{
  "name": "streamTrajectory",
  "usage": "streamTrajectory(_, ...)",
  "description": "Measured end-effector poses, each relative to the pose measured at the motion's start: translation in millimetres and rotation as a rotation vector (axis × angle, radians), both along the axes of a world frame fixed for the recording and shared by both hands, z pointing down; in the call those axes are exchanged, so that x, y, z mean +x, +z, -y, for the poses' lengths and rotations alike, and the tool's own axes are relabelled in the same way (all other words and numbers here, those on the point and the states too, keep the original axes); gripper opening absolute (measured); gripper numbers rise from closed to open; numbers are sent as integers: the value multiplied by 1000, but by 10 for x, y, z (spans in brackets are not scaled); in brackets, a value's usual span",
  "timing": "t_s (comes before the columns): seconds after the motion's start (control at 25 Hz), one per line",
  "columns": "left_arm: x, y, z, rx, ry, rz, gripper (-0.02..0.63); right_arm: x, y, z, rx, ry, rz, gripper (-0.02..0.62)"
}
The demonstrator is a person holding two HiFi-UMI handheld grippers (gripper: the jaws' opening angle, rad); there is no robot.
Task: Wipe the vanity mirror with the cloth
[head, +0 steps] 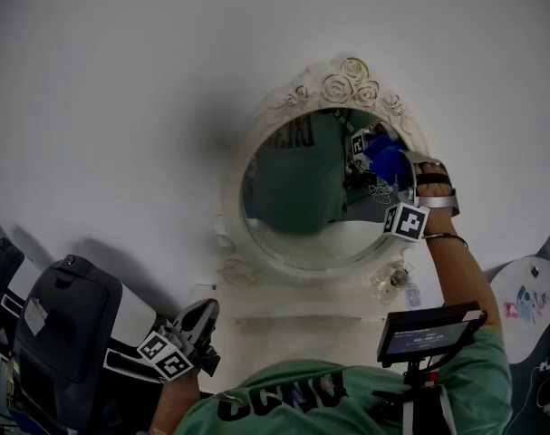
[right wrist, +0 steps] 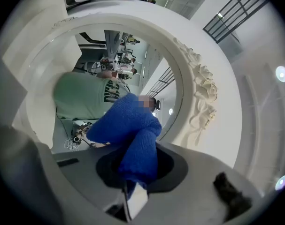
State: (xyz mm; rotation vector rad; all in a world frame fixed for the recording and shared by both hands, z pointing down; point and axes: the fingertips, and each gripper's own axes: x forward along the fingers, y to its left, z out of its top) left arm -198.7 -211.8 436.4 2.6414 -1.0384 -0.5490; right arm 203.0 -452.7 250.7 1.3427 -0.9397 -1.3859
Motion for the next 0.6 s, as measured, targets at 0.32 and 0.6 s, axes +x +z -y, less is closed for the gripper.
streamTrajectory(0.32, -51, 11, -24, -10, -16, -5, 0, -932, -78, -204, 10, -188, -8, 52)
streamTrajectory(0.6, 14, -32, -101, 2, -12, 1, 0, -2484, 26, -257, -18, -443, -70, 52)
